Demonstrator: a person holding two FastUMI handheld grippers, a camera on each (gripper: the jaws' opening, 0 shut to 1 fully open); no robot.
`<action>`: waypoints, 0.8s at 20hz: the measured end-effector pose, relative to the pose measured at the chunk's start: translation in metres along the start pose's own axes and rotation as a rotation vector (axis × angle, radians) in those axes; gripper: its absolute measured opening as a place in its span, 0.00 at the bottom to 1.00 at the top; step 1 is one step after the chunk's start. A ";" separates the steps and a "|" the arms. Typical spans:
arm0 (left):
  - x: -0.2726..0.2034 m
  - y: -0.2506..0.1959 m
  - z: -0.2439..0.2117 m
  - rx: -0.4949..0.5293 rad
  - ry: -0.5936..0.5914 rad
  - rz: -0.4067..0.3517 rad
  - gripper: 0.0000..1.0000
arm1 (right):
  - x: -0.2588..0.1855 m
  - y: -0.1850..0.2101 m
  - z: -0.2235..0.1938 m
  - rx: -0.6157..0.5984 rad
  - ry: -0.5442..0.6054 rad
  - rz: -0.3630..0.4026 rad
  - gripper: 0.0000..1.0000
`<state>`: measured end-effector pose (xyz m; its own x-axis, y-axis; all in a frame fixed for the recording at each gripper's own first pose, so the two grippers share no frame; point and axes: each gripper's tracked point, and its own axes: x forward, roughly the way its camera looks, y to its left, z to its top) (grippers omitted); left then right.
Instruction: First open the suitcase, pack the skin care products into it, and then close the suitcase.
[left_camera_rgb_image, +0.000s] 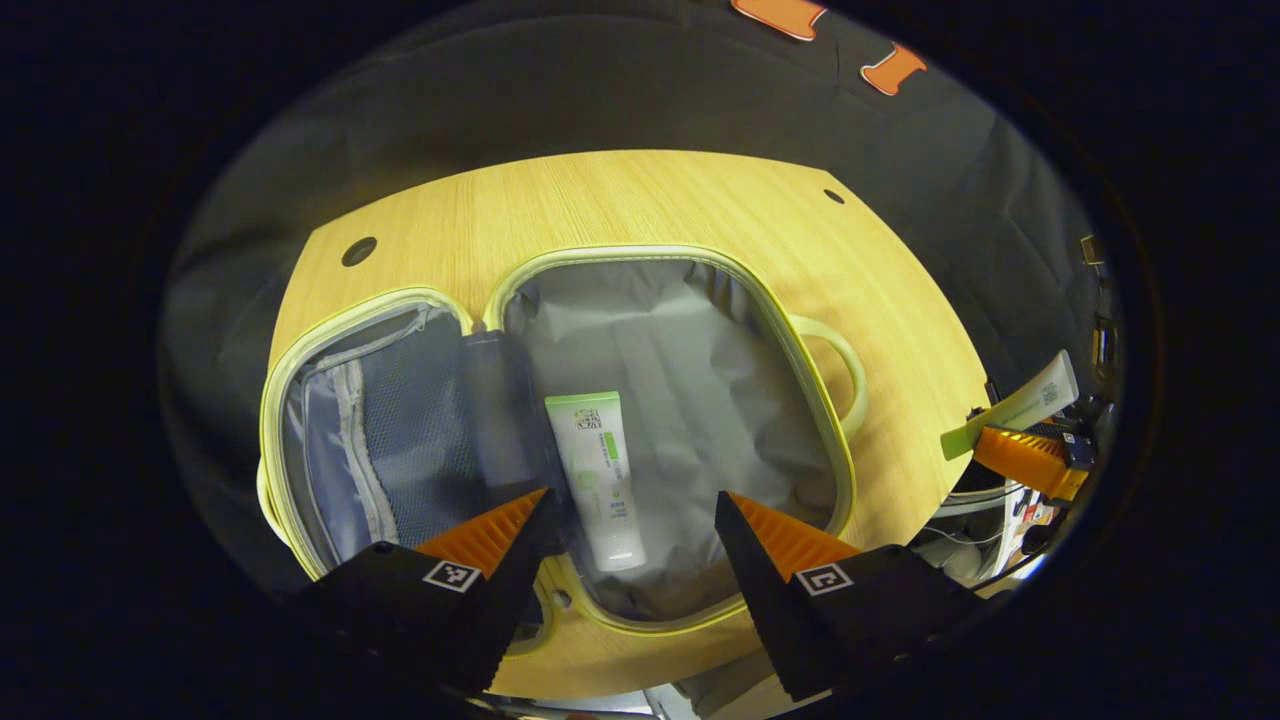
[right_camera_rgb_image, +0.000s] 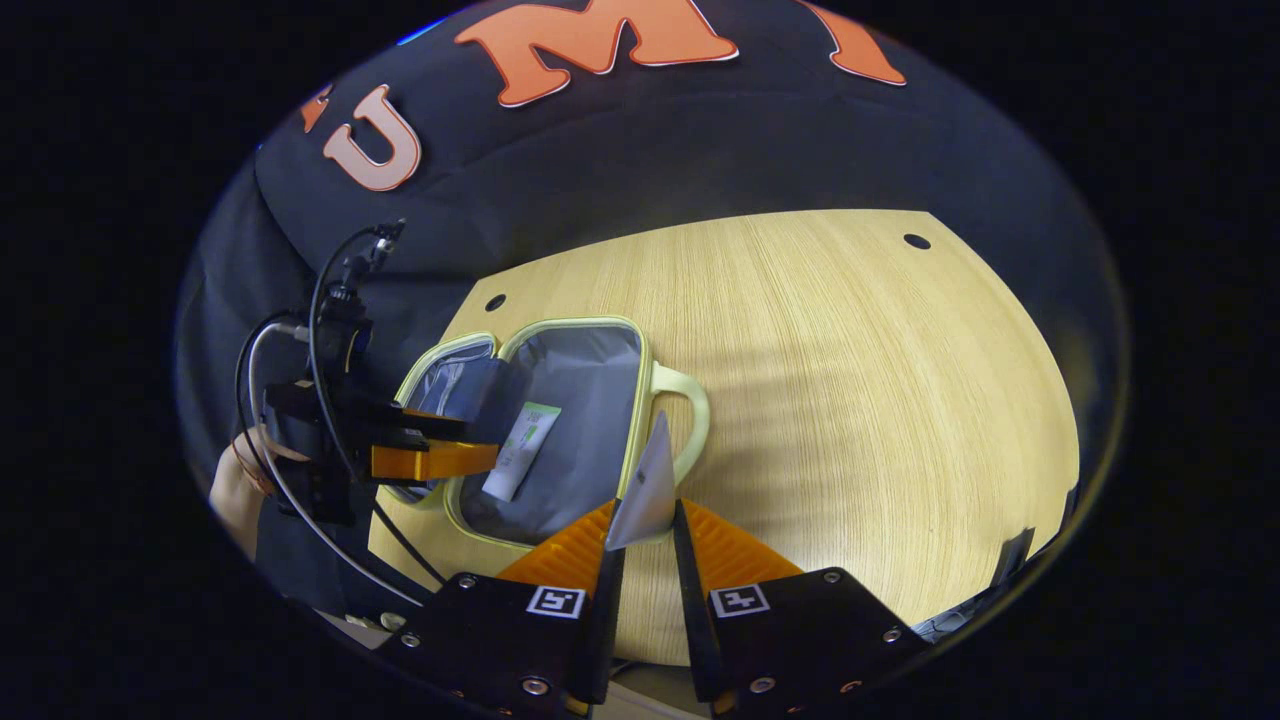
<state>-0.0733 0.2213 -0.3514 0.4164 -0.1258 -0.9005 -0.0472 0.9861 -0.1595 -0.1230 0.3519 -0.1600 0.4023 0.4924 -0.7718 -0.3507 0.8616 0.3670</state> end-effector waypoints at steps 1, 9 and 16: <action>-0.009 0.003 0.001 -0.001 -0.029 0.008 0.98 | 0.000 0.001 0.003 0.000 -0.002 0.004 0.32; -0.081 0.044 -0.016 -0.116 -0.198 0.040 0.98 | 0.001 0.043 0.046 -0.157 -0.016 0.028 0.31; -0.158 0.105 -0.042 -0.229 -0.282 0.160 0.98 | 0.037 0.096 0.037 -0.200 0.063 0.102 0.31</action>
<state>-0.1823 0.3401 -0.2432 0.6188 0.0935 -0.7799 -0.3198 0.9369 -0.1415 -0.1109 0.4575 -0.1341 0.3046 0.5615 -0.7694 -0.5497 0.7633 0.3394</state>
